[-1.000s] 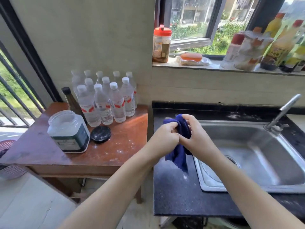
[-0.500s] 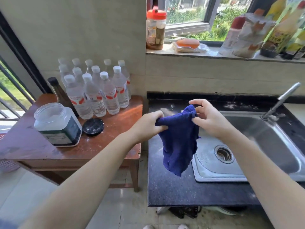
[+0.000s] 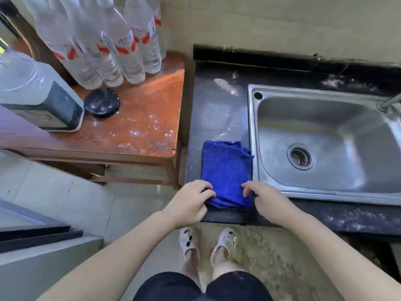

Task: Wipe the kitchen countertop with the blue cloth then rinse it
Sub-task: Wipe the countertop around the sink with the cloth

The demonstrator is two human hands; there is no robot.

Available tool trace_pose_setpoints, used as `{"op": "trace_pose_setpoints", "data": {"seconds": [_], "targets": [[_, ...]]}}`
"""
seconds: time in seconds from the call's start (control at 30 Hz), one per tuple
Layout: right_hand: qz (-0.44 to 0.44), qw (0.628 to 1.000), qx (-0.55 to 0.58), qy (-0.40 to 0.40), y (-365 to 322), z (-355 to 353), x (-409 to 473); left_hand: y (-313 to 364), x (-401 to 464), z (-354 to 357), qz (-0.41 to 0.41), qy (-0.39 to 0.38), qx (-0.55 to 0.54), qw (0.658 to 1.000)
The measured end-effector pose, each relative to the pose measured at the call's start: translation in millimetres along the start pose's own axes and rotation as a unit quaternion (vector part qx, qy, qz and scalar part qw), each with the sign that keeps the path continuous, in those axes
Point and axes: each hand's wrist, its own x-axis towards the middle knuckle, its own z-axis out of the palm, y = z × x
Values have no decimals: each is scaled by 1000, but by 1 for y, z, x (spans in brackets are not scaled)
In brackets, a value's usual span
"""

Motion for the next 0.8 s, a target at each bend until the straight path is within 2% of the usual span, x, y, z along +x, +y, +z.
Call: {"op": "trace_pose_setpoints", "data": {"seconds": [0.07, 0.13, 0.2, 0.27, 0.33, 0.4, 0.47, 0.53, 0.6, 0.63, 0.7, 0.73, 0.8], "targets": [[-22, 994, 20, 105, -17, 1, 18, -2, -6, 5, -70, 95, -40, 992], [-24, 991, -14, 133, -36, 16, 43, -1, -8, 13, -217, 202, -113, 948], [3, 989, -124, 83, -46, 44, 63, 5, -7, 22, -370, 250, -232, 864], [-17, 967, -240, 82, -38, 69, 73, 16, -2, 31, -463, 247, -366, 768], [-59, 955, -273, 101, -25, 73, 80, 19, 1, 40, -480, 271, -453, 701], [-132, 941, -294, 104, -19, 58, 99, 17, 1, 45, -485, 292, -475, 674], [-189, 927, -313, 85, -18, 29, 139, 10, 0, 50, -488, 299, -481, 664], [-181, 926, -322, 85, -18, -7, 192, 7, -1, 55, -483, 308, -492, 656], [-111, 940, -304, 112, -20, -41, 251, 6, 2, 54, -471, 321, -522, 635], [-68, 948, -286, 120, -24, -52, 272, 5, 3, 53, -466, 327, -544, 616], [-26, 955, -261, 135, -34, -53, 282, 5, 5, 47, -455, 341, -605, 558], [-37, 955, -260, 136, -38, -42, 270, 5, 6, 43, -449, 339, -635, 529], [-127, 940, -291, 126, -40, 0, 213, 5, 6, 35, -439, 329, -682, 484]]}}
